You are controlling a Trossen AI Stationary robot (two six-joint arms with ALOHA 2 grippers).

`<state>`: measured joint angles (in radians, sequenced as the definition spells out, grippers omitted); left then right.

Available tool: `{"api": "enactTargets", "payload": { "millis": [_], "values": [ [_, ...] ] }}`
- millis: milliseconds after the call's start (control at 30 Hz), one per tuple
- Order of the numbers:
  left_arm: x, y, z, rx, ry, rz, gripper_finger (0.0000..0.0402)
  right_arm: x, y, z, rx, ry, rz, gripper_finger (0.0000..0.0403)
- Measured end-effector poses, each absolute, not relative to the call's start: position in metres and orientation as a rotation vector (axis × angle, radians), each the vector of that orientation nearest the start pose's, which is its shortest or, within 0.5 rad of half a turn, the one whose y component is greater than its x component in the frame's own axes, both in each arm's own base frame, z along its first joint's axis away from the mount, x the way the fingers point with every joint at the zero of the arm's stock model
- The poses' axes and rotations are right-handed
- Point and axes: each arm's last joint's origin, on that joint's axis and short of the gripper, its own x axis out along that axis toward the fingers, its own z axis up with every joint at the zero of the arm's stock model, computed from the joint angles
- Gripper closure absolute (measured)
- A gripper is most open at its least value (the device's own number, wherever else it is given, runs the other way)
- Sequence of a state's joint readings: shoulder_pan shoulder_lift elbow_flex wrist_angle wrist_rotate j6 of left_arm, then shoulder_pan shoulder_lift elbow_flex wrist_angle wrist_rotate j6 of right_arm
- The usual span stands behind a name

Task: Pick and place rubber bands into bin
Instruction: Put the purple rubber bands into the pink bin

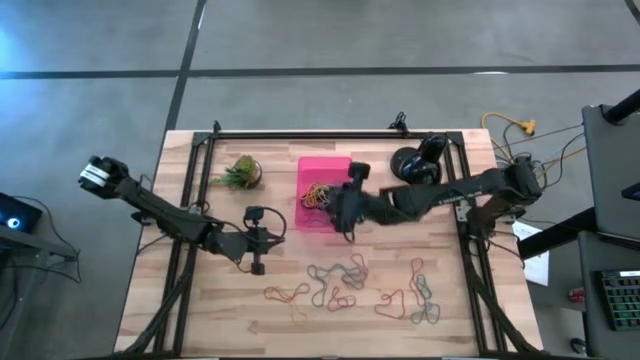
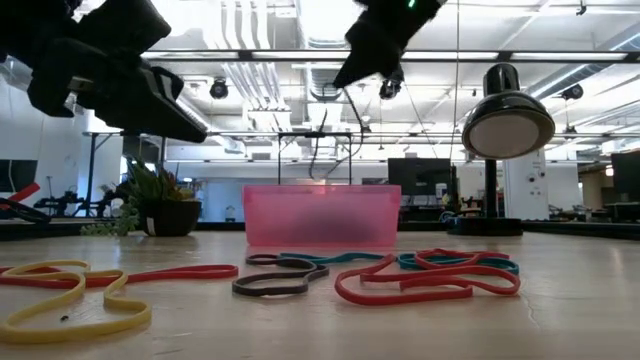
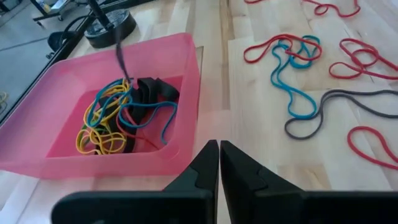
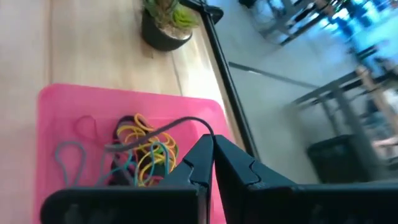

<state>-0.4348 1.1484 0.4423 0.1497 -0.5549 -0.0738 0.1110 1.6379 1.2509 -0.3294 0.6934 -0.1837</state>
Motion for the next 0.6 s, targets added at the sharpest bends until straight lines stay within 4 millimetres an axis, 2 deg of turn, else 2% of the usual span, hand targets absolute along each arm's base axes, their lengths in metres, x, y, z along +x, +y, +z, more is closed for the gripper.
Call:
{"api": "enactTargets", "payload": {
  "millis": [167, 333, 467, 600],
  "values": [
    [0.201, -0.077, 0.182, 0.193, 0.486, 0.133, 0.0402, 0.357, -0.021, 0.259, -0.315, 0.689, -0.488, 0.0394],
    [0.201, -0.077, 0.182, 0.193, 0.486, 0.132, 0.0402, 0.353, -0.052, 0.244, -0.168, 0.671, -0.416, 0.0394],
    [0.201, -0.077, 0.182, 0.193, 0.486, 0.133, 0.0402, 0.348, -0.063, 0.232, -0.064, 0.682, -0.310, 0.0392],
    [0.201, -0.077, 0.182, 0.193, 0.485, 0.133, 0.0402, 0.345, -0.063, 0.224, -0.035, 0.697, -0.263, 0.0368]
  ]
}}
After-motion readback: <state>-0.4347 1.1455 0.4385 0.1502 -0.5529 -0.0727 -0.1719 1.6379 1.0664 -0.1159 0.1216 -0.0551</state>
